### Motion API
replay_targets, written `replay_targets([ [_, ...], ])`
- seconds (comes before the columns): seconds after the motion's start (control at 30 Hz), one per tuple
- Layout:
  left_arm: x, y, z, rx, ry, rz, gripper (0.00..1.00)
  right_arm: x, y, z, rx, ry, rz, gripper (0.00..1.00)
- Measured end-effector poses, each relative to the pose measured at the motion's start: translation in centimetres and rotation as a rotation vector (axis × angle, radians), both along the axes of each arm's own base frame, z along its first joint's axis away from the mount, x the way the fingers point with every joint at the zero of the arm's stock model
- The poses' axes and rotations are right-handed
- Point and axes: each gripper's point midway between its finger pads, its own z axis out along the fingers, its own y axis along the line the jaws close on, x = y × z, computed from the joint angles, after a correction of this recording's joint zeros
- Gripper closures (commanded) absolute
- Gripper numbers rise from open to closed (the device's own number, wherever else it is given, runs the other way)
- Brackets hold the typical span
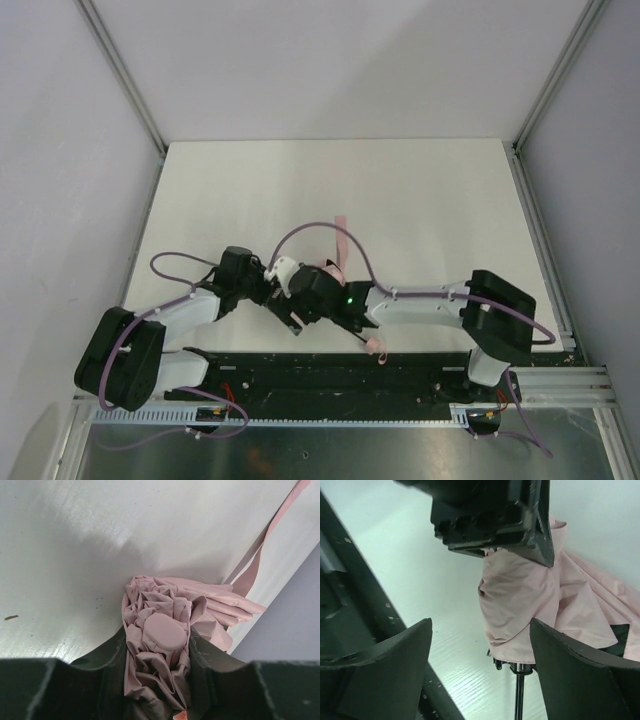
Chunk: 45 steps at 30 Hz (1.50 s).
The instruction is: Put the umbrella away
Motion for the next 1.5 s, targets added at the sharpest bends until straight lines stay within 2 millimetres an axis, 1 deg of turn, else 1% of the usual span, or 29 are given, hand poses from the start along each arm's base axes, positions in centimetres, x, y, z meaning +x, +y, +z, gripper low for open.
replay_targets([
  [0.1,0.0,-0.1,0.0,-0.005,0.000,-0.004,1.00,-0.4,-0.1,-1.8,-0.097,-0.112,-0.019,0.18],
  [0.23,0.0,-0.2,0.0,-0.008,0.000,-0.007,1.00,0.5,-0.4,-4.4,-0.240,-0.223,-0.060,0.18],
  [0.3,0.0,-0.2,0.0,-0.010,0.001,-0.009,1.00,1.1,-0.2,-5.5,-0.301,-0.274,-0.080,0.21],
  [0.33,0.0,-0.2,0.0,-0.010,0.001,-0.009,1.00,1.3,0.0,-6.1,-0.332,-0.301,-0.092,0.26],
  [0.37,-0.1,-0.2,0.0,-0.010,0.001,-0.009,1.00,1.7,0.1,-6.5,-0.361,-0.331,-0.110,0.33],
  [0.43,-0.1,-0.3,0.0,-0.008,0.004,-0.012,1.00,2.1,0.6,-6.3,-0.391,-0.385,-0.144,0.51],
  [0.5,-0.3,-0.3,-0.1,-0.005,0.009,-0.016,1.00,2.6,0.0,-6.5,-0.442,-0.442,-0.199,0.67],
  [0.6,-0.4,-0.4,-0.1,-0.002,0.005,-0.028,0.98,2.9,-0.5,-6.3,-0.463,-0.466,-0.246,0.91],
  [0.63,-0.5,-0.5,-0.1,-0.003,0.004,-0.034,0.97,2.9,-0.7,-6.2,-0.467,-0.466,-0.257,0.95],
  [0.67,-0.5,-0.6,0.0,-0.001,0.001,-0.042,0.95,2.9,-0.9,-6.3,-0.470,-0.465,-0.264,0.98],
  [0.7,-0.5,-0.7,0.1,-0.002,-0.003,-0.047,0.90,2.8,-0.9,-6.3,-0.470,-0.462,-0.268,0.99],
  [0.83,-0.4,-0.8,0.3,0.005,-0.008,-0.058,0.62,2.5,-1.0,-6.3,-0.422,-0.418,-0.256,1.00],
  [0.9,-0.4,-0.8,0.3,0.009,-0.007,-0.058,0.53,2.7,-1.2,-6.3,-0.396,-0.390,-0.242,1.00],
  [1.0,-0.3,-0.4,0.4,0.007,0.000,-0.049,0.45,3.0,-1.3,-6.2,-0.335,-0.324,-0.194,1.00],
  [1.1,0.1,0.5,0.9,-0.002,-0.006,-0.023,0.29,3.7,-1.5,-5.6,-0.285,-0.259,-0.135,1.00],
  [1.2,0.9,2.1,1.8,-0.007,-0.036,0.019,0.07,4.9,-2.2,-4.9,-0.279,-0.218,-0.084,1.00],
  [1.27,1.5,3.3,2.7,-0.004,-0.071,0.053,0.02,5.6,-3.0,-4.6,-0.311,-0.210,-0.055,1.00],
  [1.37,2.3,4.7,4.6,-0.006,-0.144,0.093,0.01,6.5,-4.2,-4.3,-0.359,-0.212,-0.007,1.00],
  [1.43,2.6,5.2,5.6,-0.010,-0.185,0.105,0.01,7.1,-4.7,-4.1,-0.381,-0.229,0.027,1.00],
  [1.5,2.7,5.4,6.3,-0.015,-0.210,0.105,0.01,7.7,-4.9,-4.0,-0.398,-0.255,0.057,1.00],
])
